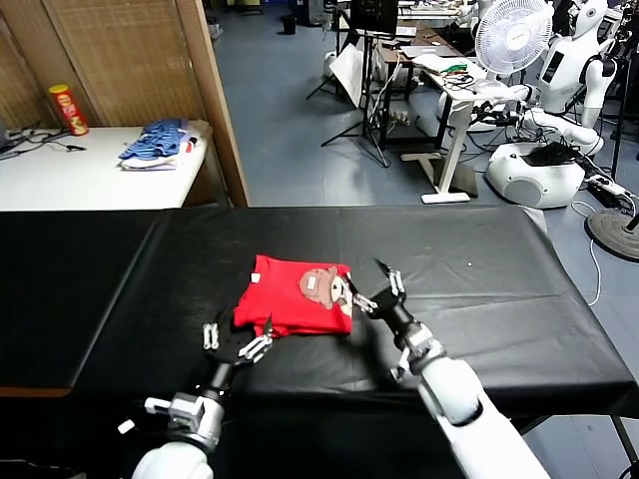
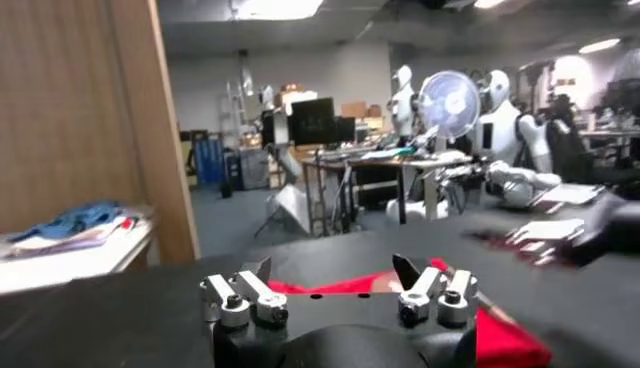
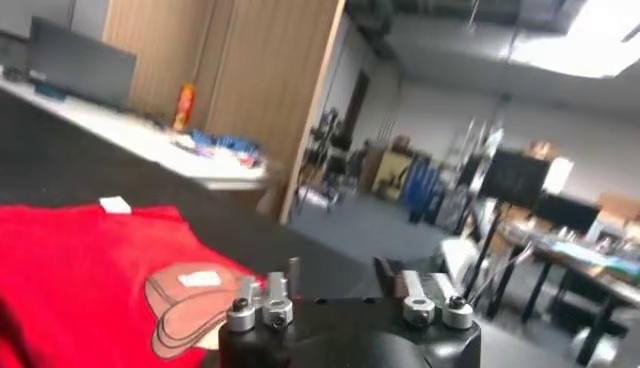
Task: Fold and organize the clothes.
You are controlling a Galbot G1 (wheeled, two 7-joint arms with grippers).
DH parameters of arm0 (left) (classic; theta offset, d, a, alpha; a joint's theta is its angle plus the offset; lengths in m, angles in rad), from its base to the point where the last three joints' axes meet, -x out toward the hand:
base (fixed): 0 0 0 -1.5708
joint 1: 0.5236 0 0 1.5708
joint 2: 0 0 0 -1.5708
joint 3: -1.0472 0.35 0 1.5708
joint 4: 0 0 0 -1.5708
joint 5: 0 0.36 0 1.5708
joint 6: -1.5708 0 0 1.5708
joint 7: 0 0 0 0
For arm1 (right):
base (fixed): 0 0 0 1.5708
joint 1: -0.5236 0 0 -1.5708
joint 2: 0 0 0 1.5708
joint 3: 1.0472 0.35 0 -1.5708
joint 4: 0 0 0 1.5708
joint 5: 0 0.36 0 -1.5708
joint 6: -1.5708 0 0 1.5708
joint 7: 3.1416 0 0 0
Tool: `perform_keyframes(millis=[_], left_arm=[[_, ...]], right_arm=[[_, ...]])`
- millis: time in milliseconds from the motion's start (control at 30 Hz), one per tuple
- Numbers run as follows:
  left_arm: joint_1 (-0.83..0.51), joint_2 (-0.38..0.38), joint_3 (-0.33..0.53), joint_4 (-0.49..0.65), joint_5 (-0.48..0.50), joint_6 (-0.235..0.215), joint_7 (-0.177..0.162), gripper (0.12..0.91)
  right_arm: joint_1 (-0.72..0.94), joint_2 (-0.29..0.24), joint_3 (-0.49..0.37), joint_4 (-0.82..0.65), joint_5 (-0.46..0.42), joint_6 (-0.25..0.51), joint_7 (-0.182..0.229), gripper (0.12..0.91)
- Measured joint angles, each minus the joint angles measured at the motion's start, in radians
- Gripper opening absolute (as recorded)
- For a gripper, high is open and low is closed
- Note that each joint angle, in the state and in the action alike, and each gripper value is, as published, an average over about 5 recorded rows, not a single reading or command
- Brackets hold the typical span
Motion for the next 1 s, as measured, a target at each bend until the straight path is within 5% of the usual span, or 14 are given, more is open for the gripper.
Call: perform_keyframes(millis=[267,600,1000], left_arm=[[0.055,0.031,-0.035,-0.027,-0.048,0.064,-0.040,0.798],[0.195,0.084,-0.093,-0.106,-0.134,0.110,-0.091,0.798],[0.383,0.135,-0.202,-0.229,-0.254,0.205,-0.139,0.798]], right_arm=[[-0.262,0.020,0.098,0.192,0.015,-0.015,0.087,0.798],[-0.558,0.035,0.201,0.421,0.182,-0.223,0.261,0.798],[-0.798,0.037,0.217,0.621,0.216,-0.359,0.345,0.798]])
